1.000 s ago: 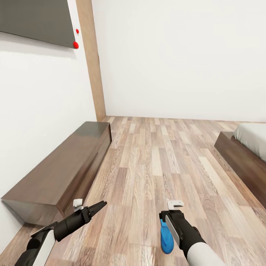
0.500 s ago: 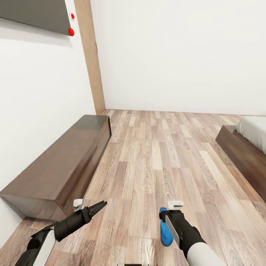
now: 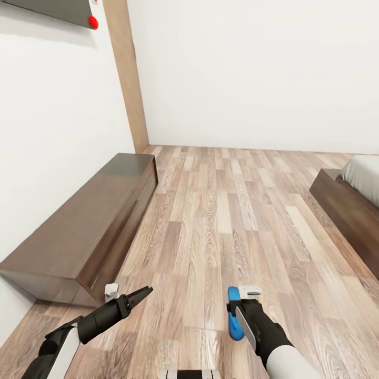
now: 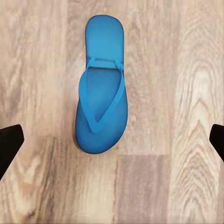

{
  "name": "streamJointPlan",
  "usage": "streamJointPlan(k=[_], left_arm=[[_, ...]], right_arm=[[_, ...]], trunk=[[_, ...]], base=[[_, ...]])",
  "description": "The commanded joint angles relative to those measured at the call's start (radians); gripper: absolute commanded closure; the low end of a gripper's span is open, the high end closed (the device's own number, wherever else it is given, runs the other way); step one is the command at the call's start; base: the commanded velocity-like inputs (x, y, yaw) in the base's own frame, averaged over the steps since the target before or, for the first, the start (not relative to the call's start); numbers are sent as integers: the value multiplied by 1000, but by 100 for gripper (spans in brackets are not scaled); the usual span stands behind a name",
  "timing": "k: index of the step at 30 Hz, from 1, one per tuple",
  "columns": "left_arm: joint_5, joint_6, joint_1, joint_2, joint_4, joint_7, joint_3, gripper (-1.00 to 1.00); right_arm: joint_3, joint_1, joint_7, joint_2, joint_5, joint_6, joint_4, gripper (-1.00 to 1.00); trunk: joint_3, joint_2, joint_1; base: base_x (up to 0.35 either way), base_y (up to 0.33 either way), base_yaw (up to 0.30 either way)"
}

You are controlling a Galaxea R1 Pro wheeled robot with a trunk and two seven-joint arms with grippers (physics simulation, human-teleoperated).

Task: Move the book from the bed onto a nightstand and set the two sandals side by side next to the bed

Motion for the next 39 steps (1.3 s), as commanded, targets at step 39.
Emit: streamJointPlan(k=[39], left_arm=[[6,9,0,0,0,-1,0,-100]], right_arm=[[5,0,-5,0,0,7,-1,-100]], trunk=[[-152,-9,17]], base=[[0,0,0]])
